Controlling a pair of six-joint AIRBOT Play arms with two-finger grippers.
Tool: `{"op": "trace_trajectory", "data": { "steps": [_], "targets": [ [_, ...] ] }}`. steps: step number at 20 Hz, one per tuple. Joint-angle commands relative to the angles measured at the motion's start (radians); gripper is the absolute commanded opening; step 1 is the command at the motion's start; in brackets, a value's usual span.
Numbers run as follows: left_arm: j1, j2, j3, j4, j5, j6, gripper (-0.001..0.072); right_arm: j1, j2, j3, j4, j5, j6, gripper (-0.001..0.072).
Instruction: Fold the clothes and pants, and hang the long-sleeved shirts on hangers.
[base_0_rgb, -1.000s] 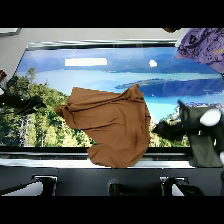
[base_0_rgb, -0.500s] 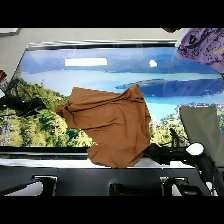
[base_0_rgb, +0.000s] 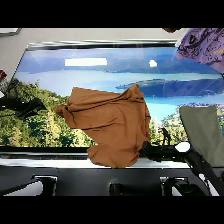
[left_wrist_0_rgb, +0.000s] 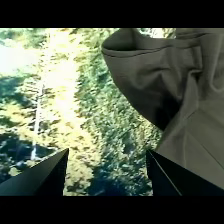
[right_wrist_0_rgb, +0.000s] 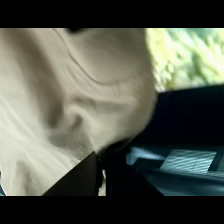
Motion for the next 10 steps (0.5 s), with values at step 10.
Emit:
{"op": "trace_trajectory", "data": {
  "steps": [10],
  "targets": [
    [0.145, -0.138, -0.240, -0.523, 0.277, 0.423, 0.0556, 0.007, -0.013, 0.317, -0.175, 0.029, 0.083, 0.0025]
  ]
}}
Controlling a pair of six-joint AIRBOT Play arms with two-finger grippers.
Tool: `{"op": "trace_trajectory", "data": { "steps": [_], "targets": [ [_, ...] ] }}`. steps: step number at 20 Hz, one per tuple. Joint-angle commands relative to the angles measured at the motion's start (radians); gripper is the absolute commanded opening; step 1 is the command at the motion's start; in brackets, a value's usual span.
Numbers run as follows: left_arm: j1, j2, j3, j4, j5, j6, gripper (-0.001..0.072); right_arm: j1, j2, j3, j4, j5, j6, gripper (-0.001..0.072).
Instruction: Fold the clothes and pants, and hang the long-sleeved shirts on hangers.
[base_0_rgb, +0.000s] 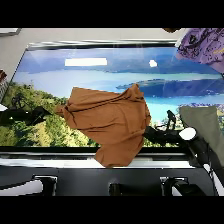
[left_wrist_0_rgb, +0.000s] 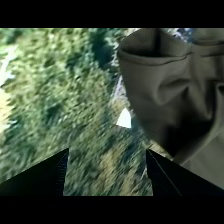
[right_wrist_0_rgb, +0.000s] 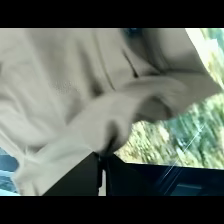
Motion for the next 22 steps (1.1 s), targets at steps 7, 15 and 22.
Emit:
{"op": "trace_trajectory", "data": {
  "steps": [7, 15, 22],
  "targets": [
    [-0.094, -0.124, -0.011, -0.227, 0.186, 0.150, 0.0533, 0.001, 0.000, 0.074, -0.067, 0.061, 0.035, 0.0025],
    [-0.135, -0.149, 0.032, -0.226, 0.153, 0.126, 0.0015, 0.001, 0.000, 0.157, -0.077, 0.070, 0.021, 0.0025],
    [-0.135, 0.225, 0.396, -0.121, 0.049, -0.032, 0.0014, 0.001, 0.000, 0.790, -0.333, 0.149, 0.028, 0.0024]
  ]
}}
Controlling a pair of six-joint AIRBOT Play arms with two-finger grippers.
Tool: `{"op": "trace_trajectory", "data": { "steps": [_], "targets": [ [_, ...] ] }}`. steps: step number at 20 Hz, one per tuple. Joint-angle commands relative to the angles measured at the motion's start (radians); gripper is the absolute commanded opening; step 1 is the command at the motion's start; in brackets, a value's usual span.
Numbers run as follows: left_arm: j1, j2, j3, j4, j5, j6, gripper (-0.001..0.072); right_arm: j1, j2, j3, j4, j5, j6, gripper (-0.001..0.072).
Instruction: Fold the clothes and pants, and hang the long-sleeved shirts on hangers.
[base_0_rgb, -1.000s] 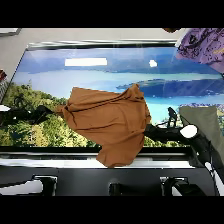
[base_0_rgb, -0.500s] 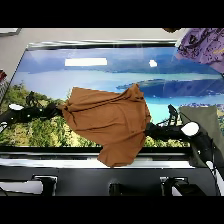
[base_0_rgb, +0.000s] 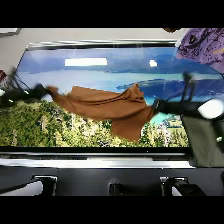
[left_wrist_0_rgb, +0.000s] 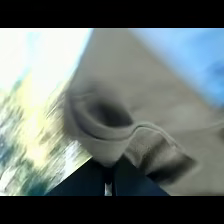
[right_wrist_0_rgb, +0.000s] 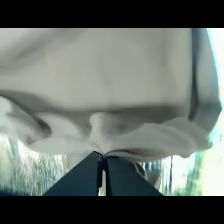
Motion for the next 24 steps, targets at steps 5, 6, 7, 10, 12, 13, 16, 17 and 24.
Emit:
{"op": "trace_trajectory", "data": {
  "steps": [5, 6, 7, 10, 12, 13, 16, 17, 24],
  "targets": [
    [-0.001, 0.470, 0.473, 0.356, -0.069, -0.356, 0.0014, 0.000, 0.002, 0.822, -0.253, 0.143, 0.007, 0.0024],
    [-0.001, 0.535, 0.506, 0.413, -0.080, -0.409, 0.0014, 0.001, 0.007, 0.909, -0.256, 0.170, 0.007, 0.0024],
    [-0.001, 0.599, 0.522, 0.465, -0.093, -0.458, 0.0014, 0.000, 0.018, 0.974, -0.256, 0.189, 0.007, 0.0024],
    [-0.001, 0.756, 0.524, 0.605, -0.143, -0.579, 0.0014, 0.000, 0.097, 1.046, -0.257, 0.200, 0.027, 0.0024],
    [-0.001, 0.811, 0.524, 0.663, -0.182, -0.618, 0.0014, 0.000, 0.148, 1.046, -0.266, 0.225, 0.031, 0.0024],
    [-0.001, 0.816, 0.524, 0.669, -0.204, -0.619, 0.0014, 0.000, 0.159, 1.046, -0.277, 0.240, 0.038, 0.0024],
    [-0.001, 0.757, 0.518, 0.642, -0.272, -0.603, 0.0014, 0.001, 0.135, 1.032, -0.298, 0.272, 0.064, 0.0024],
    [-0.001, 0.720, 0.509, 0.609, -0.275, -0.566, 0.0014, 0.001, 0.103, 1.023, -0.298, 0.292, 0.080, 0.0024],
    [-0.038, 0.164, 0.404, 0.491, -0.228, -0.389, 0.0015, 0.001, -0.359, 0.999, -0.267, 0.390, 0.176, 0.0025]
  ]
}}
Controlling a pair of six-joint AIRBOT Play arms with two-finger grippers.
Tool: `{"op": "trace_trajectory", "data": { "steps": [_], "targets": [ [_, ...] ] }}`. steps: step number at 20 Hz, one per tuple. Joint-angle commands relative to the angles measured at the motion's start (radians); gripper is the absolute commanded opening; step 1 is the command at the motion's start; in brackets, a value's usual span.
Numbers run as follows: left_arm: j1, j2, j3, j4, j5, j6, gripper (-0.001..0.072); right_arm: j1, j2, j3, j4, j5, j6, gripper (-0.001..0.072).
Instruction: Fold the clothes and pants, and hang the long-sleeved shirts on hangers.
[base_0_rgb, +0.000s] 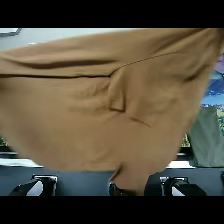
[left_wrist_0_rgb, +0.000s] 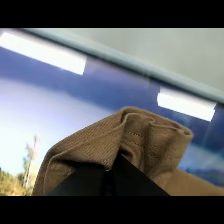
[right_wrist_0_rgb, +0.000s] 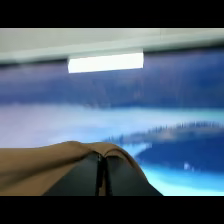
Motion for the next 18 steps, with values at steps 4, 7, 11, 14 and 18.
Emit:
{"op": "trace_trajectory", "data": {
  "steps": [4, 7, 11, 14, 18],
  "targets": [
    [-0.090, -0.607, -0.038, -0.031, 0.212, 0.114, 0.0014, 0.000, -0.512, -0.003, 0.035, 0.018, 0.061, 0.0025],
    [-0.125, -0.818, -0.031, -0.031, 0.339, 0.114, 0.0015, 0.000, -0.736, -0.003, 0.101, -0.081, 0.060, 0.0025],
    [-0.141, -0.922, -0.015, -0.032, 0.398, 0.114, 0.0017, 0.000, -0.924, -0.003, 0.230, -0.238, 0.060, 0.0029],
    [-0.129, -0.896, 0.000, -0.032, 0.359, 0.114, 0.0150, -0.001, -0.935, -0.003, 0.279, -0.227, 0.060, 0.0196],
    [-0.048, -0.810, 0.090, -0.034, 0.094, 0.268, 0.0644, -0.058, -0.820, -0.003, 0.280, 0.034, -0.120, 0.0314]
  ]
}}
